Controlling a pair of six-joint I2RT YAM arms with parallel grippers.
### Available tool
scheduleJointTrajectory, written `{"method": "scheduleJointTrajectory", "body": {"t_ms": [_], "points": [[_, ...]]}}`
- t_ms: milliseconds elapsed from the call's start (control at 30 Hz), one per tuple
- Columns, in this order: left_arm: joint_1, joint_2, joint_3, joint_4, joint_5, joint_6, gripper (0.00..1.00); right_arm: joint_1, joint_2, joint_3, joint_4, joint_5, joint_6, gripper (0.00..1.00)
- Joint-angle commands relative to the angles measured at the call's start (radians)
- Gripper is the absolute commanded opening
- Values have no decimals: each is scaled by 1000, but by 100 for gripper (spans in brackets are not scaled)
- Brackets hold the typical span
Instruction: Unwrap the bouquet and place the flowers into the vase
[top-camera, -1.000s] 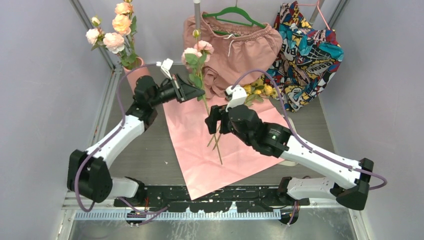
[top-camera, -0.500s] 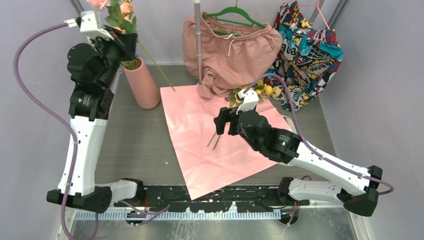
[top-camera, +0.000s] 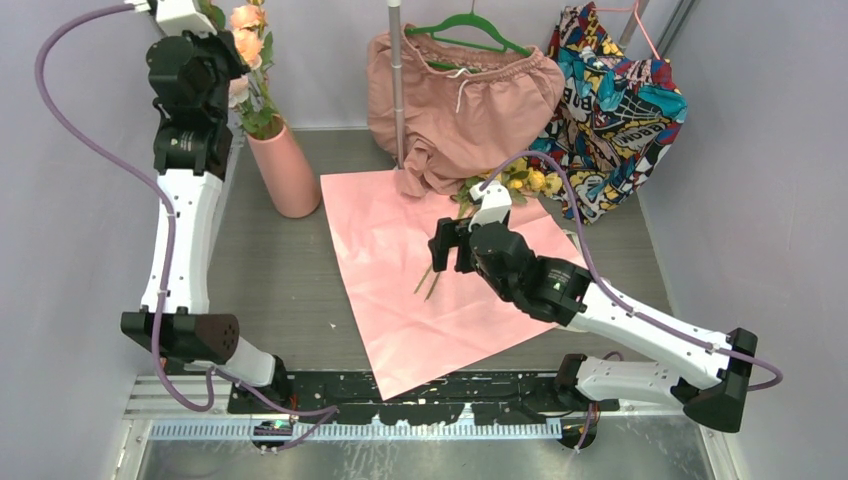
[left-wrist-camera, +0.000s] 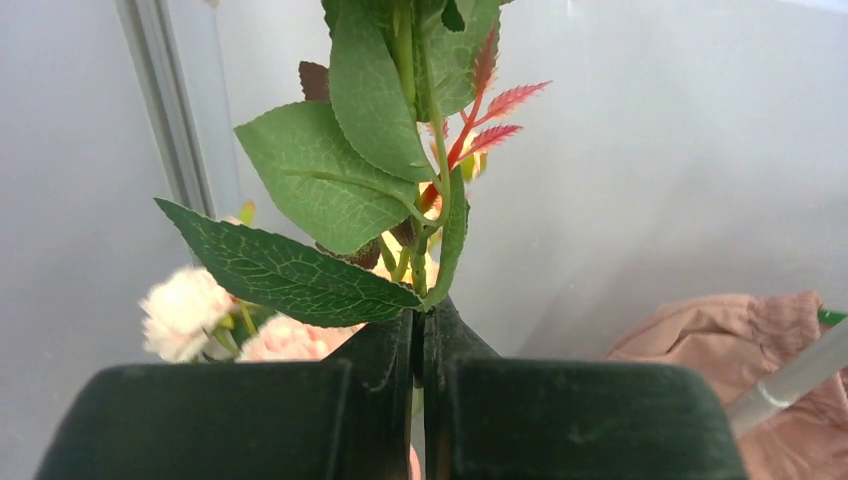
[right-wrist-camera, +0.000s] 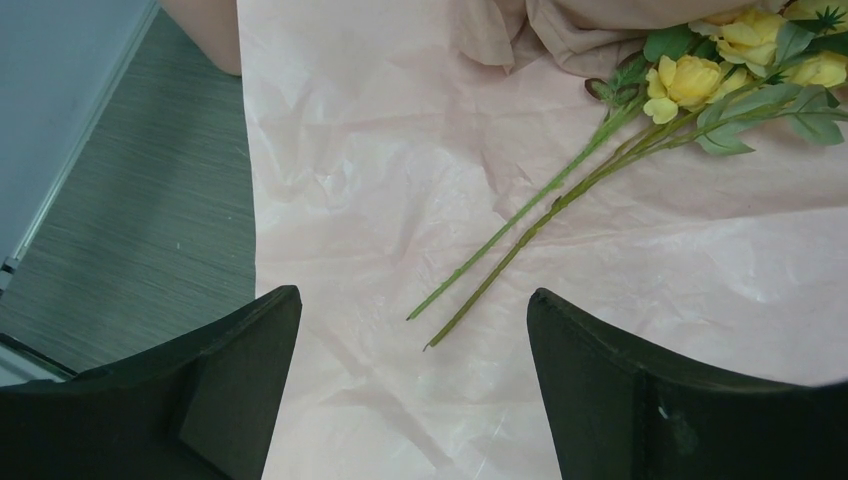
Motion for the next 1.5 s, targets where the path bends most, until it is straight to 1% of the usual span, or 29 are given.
{"method": "scheduleJointTrajectory", "body": {"t_ms": [0,100,233,333,433,600,733,800,867,967,1000,1033,1067,1133,1167,1200,1267,1467], "points": [[19,-24,125,75,-38,61,0,-8,15,-5,72,-26,15,88],[27,-18,151,67,-57,74,0,-8,38,1,70,-39,17,88],[29,-21,150,99,-106,98,0,-11,60,11,73,-60,16,88],[35,-13,169,91,-108,113,0,-10,80,26,66,-70,16,88],[36,-14,142,90,-110,97,0,-11,82,21,72,-69,20,88],[37,-34,-44,200,-138,75,0,-10,79,4,78,-80,30,88],[38,-10,-161,265,-181,48,0,-12,76,-8,75,-78,32,88],[38,-15,-270,329,-189,19,0,-12,78,-12,79,-76,33,88],[38,-25,-346,378,-187,-8,0,-12,85,-16,85,-81,37,88],[38,-31,-406,411,-175,-24,0,-12,93,-22,96,-95,43,88],[38,-31,-411,407,-176,-25,6,-12,95,-24,96,-95,43,88],[38,-31,-413,404,-181,-27,15,-13,97,-24,96,-93,43,88],[38,-33,-416,402,-187,-31,28,-12,98,-26,98,-92,43,88],[38,-45,-422,403,-186,-39,62,-12,101,-28,104,-97,43,88],[38,-53,-424,403,-181,-43,76,-13,104,-29,107,-98,44,88],[37,-64,-424,399,-176,-51,82,-12,108,-30,110,-97,45,88],[36,-89,-428,396,-157,-68,89,-12,117,-30,111,-88,45,88],[3,-199,-458,385,-120,-75,91,-34,131,-45,127,-84,67,87]]}}
